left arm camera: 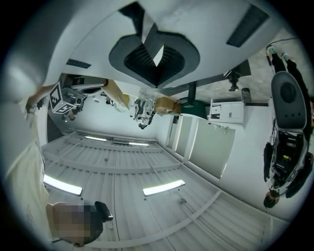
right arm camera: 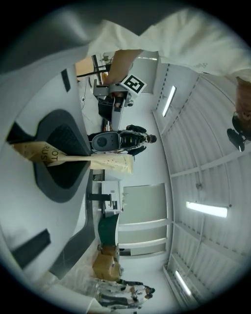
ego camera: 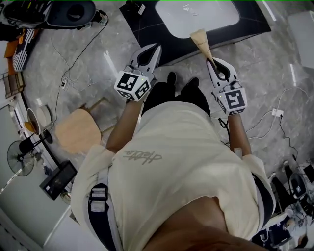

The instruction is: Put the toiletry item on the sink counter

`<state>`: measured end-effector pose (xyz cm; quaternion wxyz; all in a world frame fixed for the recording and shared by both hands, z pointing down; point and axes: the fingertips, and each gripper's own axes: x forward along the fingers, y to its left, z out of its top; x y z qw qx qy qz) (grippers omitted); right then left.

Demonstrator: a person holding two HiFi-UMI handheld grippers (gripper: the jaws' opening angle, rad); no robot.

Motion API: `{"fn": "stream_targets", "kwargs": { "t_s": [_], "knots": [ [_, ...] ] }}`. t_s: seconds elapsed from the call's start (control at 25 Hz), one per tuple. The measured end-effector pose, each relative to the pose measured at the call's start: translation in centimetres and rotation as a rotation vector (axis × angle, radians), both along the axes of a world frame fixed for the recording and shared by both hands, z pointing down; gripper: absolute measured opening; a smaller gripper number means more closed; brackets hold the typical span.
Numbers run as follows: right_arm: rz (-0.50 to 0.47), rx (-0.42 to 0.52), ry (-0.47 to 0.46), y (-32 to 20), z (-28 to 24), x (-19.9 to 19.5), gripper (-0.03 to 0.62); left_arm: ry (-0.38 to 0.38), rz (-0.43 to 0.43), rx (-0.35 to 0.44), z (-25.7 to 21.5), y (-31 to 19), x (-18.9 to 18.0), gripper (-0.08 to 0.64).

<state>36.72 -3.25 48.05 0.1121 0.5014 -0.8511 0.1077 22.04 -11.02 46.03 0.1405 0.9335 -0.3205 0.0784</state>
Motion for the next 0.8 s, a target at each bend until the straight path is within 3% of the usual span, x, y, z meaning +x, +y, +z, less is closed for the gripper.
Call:
{"fn": "stream_targets", "kwargs": {
  "t_s": [0.32,0.6,0.8],
  "knots": [
    [-0.146,0.011,0.025,-2.9,-1.1,-10.8,0.021,0.028,-0.126,0.006,-0.1,0.0,-10.7,0.003],
    [-0.120,-0.035,0.061,-5.5,-0.8,-18.7,0.021,0.051,-0.117,0.067,-0.8,-3.4,-19.0,0.003],
    [-0.108,-0.071,0.081,-8.7,1.5,-23.6,0.021,0.076,-0.134,0.056,1.1,-6.4,-24.7,0.003]
  ]
}}
